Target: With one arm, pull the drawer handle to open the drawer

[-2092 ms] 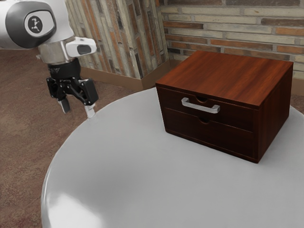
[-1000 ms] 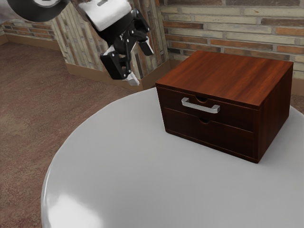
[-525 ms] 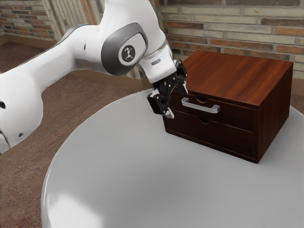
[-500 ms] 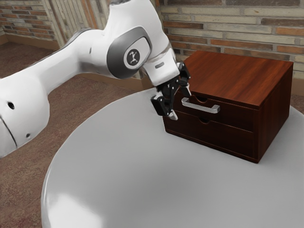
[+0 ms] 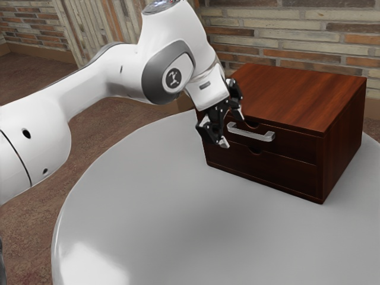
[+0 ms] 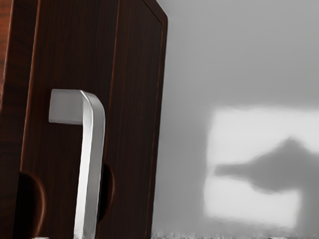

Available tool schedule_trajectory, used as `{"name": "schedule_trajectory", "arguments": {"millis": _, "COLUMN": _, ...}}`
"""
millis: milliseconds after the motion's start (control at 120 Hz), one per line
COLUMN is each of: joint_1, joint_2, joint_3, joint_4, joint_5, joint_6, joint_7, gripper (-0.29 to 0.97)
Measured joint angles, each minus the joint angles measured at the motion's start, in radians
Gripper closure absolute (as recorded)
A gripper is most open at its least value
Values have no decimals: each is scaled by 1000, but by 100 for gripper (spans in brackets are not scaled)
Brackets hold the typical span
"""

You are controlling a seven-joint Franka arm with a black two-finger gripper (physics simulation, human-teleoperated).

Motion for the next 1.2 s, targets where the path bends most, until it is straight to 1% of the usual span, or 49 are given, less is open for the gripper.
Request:
{"name": "schedule_trajectory", "arguments": {"millis": 142, "joint_1": 0, "joint_2": 14, "joint_3": -1, "joint_4": -2, "joint_5": 8, "joint_6": 28, "joint_7": -12, "gripper": 30}}
{"name": "schedule_trajectory", "arguments": {"millis": 317, "joint_1": 0, "joint_2": 39, "joint_3": -1, "joint_4": 4, "joint_5": 11, "joint_6": 60, "joint_7": -23, "gripper": 35}}
{"name": "schedule_trajectory", "arguments": {"millis": 683, "joint_1": 0, "joint_2": 54, "joint_3": -6, "joint_4": 5, "joint_5": 12, "joint_6": 93, "joint_7": -35, "gripper": 37}}
{"name": "schedule_trajectory", "arguments": {"millis": 1200, "joint_1": 0, "joint_2": 68, "joint_3": -4, "joint_4": 1, "joint_5": 14, "joint_6": 102, "joint_7": -39, "gripper": 39}}
